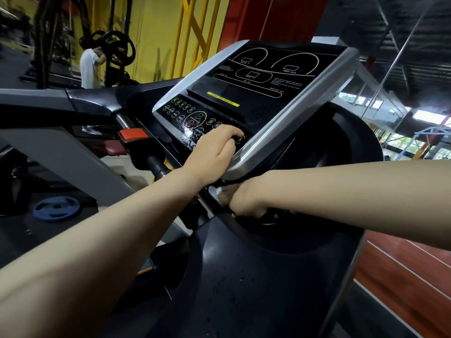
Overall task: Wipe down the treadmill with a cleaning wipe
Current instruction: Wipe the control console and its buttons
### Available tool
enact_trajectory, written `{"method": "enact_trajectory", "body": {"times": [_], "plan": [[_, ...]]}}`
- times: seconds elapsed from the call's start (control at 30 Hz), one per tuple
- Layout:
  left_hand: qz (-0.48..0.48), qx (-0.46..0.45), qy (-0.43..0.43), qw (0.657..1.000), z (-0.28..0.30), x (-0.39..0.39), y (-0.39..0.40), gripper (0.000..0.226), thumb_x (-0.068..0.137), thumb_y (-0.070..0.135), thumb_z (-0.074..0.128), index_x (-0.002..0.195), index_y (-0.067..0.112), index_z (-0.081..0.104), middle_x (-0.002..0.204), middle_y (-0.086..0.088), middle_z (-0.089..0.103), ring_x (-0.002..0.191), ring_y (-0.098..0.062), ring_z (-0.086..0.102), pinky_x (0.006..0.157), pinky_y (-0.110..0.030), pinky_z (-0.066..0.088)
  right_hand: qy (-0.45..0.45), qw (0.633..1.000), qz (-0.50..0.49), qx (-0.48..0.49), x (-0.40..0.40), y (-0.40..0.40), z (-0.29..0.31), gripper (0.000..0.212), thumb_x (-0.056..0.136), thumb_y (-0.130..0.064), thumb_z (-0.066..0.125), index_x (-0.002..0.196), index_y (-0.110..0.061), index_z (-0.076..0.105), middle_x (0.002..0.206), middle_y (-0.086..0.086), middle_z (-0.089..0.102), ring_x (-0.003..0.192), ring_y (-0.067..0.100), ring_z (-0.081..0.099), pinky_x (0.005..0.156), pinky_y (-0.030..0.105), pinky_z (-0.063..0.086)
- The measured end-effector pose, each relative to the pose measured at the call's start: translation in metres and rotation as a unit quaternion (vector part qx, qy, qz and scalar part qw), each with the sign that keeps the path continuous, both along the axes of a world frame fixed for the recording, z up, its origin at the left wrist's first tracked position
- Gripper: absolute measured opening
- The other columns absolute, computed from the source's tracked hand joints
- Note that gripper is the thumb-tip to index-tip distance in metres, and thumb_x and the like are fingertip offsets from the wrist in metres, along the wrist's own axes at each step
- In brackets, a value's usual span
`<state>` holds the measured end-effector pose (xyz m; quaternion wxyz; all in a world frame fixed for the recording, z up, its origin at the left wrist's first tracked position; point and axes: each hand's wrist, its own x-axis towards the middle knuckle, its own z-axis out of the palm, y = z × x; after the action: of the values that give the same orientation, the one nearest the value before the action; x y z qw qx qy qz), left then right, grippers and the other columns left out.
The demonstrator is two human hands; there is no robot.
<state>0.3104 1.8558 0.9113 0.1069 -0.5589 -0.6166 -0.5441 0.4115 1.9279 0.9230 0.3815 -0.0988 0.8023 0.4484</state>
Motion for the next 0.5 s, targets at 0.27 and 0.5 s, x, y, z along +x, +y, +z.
{"method": "enact_trajectory", "body": {"times": [0.27, 0.5], "plan": [[0.003, -0.001, 0.001, 1.000, -0.001, -0.003, 0.003, 0.041, 0.093, 0.021, 0.032, 0.123, 0.015, 0.060, 0.120, 0.000, 0.060, 0.113, -0.016, 0.053, 0.102, -0.040, 0.040, 0.180, 0.936, -0.048, -0.300, 0.049, -0.013, 0.041, 0.013, 0.091, -0.028, 0.063, 0.088, -0.019, 0.054, 0.087, -0.003, 0.064, 0.076, 0.011, 0.054, 0.071, 0.027, 0.042], [0.000, 0.002, 0.013, 1.000, 0.001, -0.001, 0.001, 0.041, 0.092, 0.018, 0.033, 0.123, 0.011, 0.059, 0.120, -0.002, 0.059, 0.113, -0.018, 0.053, 0.101, -0.039, 0.039, 0.238, 0.937, -0.005, -0.257, 0.074, -0.028, 0.071, 0.008, 0.083, -0.023, 0.058, 0.074, -0.024, 0.057, 0.068, -0.006, 0.058, 0.062, 0.011, 0.054, 0.059, 0.032, 0.044]]}}
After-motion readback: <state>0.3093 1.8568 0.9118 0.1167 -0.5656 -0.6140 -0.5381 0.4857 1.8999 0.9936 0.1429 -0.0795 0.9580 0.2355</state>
